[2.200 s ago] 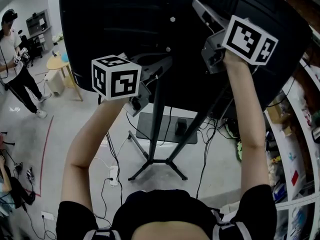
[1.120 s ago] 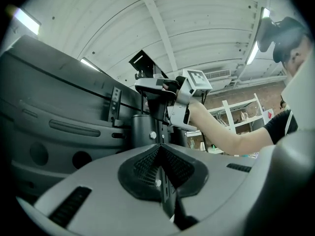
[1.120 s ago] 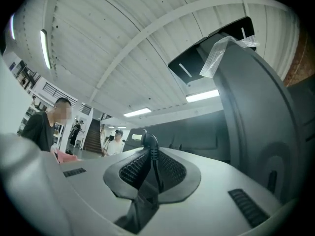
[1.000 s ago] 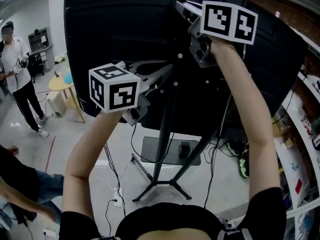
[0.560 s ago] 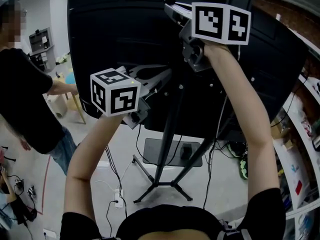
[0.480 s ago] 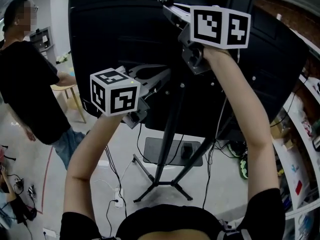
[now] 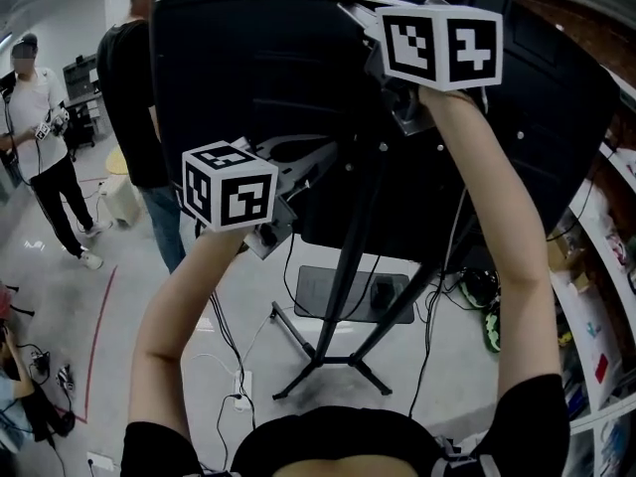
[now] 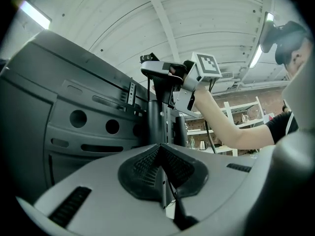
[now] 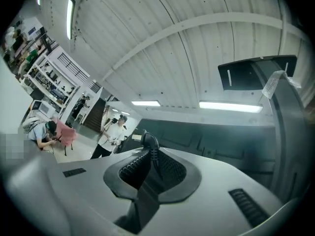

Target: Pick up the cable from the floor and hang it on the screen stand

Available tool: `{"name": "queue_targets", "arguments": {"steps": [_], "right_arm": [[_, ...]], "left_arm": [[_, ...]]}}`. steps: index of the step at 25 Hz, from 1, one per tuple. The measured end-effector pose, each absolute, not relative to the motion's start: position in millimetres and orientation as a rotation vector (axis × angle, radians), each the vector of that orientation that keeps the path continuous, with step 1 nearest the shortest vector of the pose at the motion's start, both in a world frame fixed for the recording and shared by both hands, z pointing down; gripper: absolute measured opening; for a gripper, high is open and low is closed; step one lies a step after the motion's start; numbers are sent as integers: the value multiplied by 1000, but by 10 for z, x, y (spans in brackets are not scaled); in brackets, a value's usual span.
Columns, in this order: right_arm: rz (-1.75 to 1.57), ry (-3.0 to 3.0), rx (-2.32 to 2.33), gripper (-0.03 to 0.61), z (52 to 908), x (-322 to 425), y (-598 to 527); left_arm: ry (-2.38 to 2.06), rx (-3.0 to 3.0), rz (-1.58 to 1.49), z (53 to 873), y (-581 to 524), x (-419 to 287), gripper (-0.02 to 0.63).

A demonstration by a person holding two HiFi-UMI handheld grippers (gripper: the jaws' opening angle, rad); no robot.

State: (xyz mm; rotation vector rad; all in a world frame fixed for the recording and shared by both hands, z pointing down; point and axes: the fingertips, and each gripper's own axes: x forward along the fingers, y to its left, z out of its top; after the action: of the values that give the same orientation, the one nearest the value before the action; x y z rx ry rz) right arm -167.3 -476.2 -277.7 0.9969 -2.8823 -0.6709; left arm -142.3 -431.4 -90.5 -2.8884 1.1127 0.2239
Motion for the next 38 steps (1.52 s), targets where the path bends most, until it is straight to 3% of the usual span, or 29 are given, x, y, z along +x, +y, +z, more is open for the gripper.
{"name": "queue_targets", "arguments": {"steps": [24, 38], "right_arm": [[-490, -2702, 1378, 64, -1676, -1898, -4808], [-781, -2716, 1500, 86, -1535, -1669, -4633]], "left_arm": [[1057, -2930, 203, -597, -3911, -1701, 6], [1124, -2895, 188, -302, -3866, -1686, 6]]}}
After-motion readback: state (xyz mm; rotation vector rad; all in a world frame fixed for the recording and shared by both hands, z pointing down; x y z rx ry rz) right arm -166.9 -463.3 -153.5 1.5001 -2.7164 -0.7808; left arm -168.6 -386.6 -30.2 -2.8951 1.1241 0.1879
